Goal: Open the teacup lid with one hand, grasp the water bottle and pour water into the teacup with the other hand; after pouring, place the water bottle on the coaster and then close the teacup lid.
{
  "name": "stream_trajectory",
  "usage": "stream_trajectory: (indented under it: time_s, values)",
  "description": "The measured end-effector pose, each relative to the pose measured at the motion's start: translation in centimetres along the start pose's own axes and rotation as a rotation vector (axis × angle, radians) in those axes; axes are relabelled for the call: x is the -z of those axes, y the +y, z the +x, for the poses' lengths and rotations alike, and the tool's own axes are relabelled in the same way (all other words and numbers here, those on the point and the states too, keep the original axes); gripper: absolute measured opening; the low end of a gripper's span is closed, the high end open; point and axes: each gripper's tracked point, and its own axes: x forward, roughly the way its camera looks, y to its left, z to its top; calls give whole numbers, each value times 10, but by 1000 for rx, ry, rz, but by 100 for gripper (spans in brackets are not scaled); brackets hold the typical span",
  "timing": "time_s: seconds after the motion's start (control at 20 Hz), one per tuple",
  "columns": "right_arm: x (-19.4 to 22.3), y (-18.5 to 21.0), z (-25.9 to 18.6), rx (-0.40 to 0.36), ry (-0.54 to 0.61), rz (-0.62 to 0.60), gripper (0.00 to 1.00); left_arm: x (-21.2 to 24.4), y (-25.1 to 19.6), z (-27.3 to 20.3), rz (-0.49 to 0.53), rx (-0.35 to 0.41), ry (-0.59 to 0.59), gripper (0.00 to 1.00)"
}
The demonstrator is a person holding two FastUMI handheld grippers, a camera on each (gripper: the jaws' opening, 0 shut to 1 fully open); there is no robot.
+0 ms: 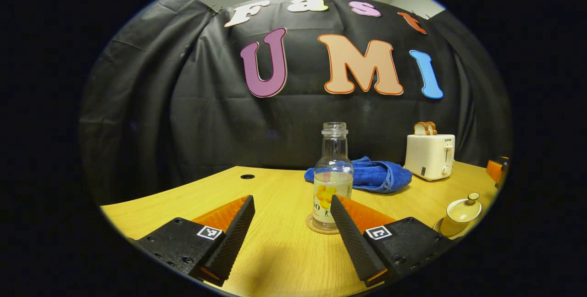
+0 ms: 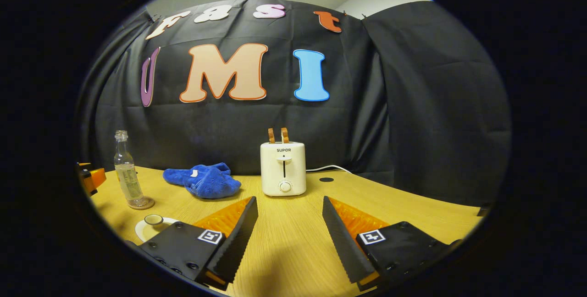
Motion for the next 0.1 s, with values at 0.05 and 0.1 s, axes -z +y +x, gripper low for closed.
stream_trajectory:
  time_s: [0.05, 0.1]
  values:
    - [0, 1, 0, -3, 0, 0, 88, 1, 0, -1, -1, 1, 2, 97]
    - [0, 1, -1, -8, 0, 0, 88, 1, 0, -2, -2, 1, 0, 97]
